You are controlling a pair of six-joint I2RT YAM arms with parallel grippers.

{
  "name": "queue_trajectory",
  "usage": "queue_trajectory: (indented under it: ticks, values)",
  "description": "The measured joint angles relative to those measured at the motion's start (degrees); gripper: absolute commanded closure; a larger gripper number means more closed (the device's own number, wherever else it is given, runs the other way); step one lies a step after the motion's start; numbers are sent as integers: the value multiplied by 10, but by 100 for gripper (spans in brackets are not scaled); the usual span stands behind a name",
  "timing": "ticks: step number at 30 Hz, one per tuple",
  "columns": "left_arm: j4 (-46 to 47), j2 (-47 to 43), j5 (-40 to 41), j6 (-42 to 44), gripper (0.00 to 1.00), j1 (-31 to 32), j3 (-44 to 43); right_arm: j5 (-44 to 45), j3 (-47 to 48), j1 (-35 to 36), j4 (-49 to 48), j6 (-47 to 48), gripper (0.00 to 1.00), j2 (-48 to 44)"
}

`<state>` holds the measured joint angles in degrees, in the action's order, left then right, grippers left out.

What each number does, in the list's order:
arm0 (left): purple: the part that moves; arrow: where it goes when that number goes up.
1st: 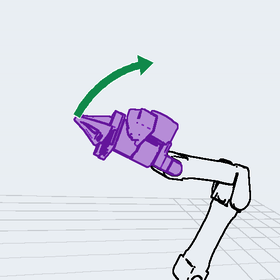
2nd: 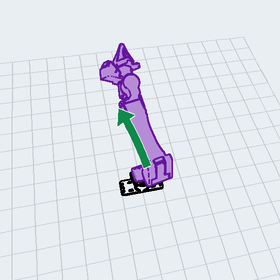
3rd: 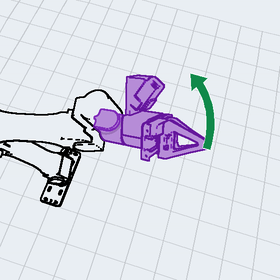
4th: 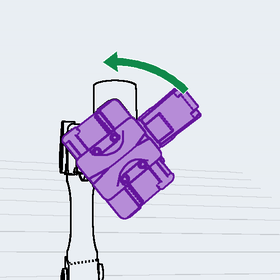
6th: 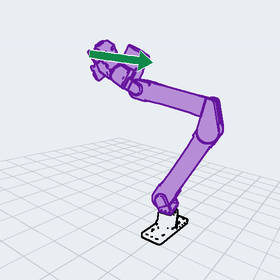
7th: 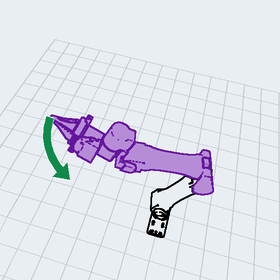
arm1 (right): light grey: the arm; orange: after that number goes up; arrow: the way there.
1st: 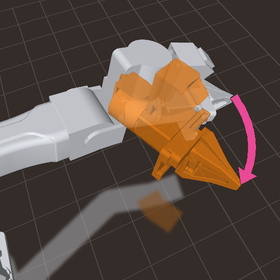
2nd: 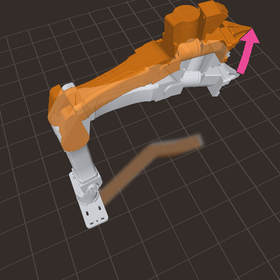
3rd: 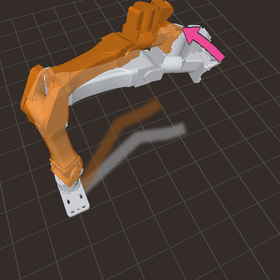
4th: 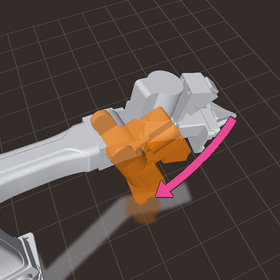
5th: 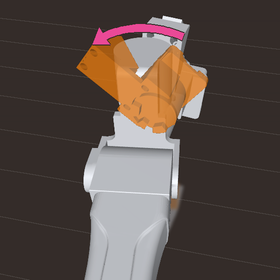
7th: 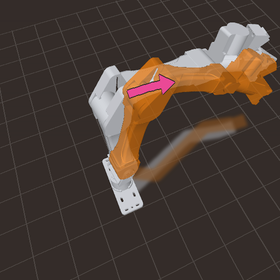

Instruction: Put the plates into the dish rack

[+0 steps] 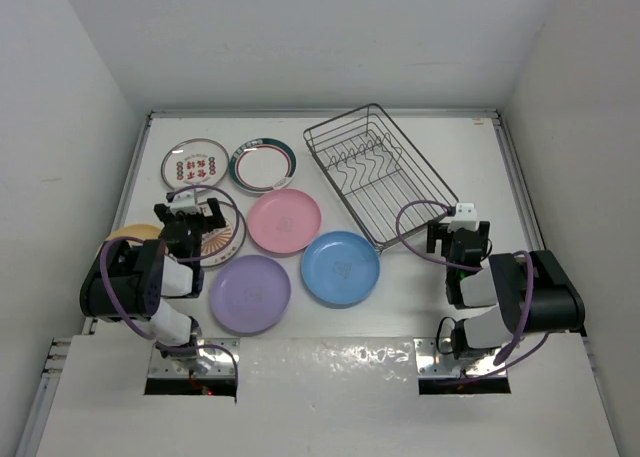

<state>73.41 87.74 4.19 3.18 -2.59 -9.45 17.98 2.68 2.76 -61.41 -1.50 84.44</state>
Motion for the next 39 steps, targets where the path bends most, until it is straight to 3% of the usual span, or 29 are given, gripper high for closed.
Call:
queue_trajectory:
  ticks: [7,11,13,15,19,21,22,23,25,28,31,36,39]
  values:
    - [0,0,0,0,0,0,0,-4,0,0,1,0,1,-1]
    - [-32,-13,-10,3,0,0,-11,36,32,0,115,-16,1,-81]
    - [-134,-51,-18,12,0,0,-61,73,81,0,216,-22,1,-150]
    - [-283,-79,-40,39,0,0,-170,92,153,-5,329,-16,1,-217]
    - [-485,-106,-70,80,0,-1,-360,53,304,-6,458,-4,1,-316]
    - [-545,-146,-92,91,13,-5,-384,21,371,-6,496,0,1,-335]
    - [-579,-165,-113,99,34,-6,-388,4,405,-6,516,1,2,-336]
    - [-597,-186,-125,94,42,-8,-393,-13,441,-6,534,2,4,-326]
    - [-643,-196,-145,85,45,-8,-416,-58,523,-6,585,-1,8,-284]
    - [-715,-153,-187,39,43,-21,-492,-126,624,-6,635,-12,12,-205]
    - [-757,-71,-249,-23,39,-75,-574,-204,693,-5,666,-43,16,-129]
    - [-850,83,-261,-75,32,-169,-691,-244,721,15,695,-90,25,-59]
    - [-930,189,-251,-84,32,-185,-791,-237,726,40,716,-106,25,-29]
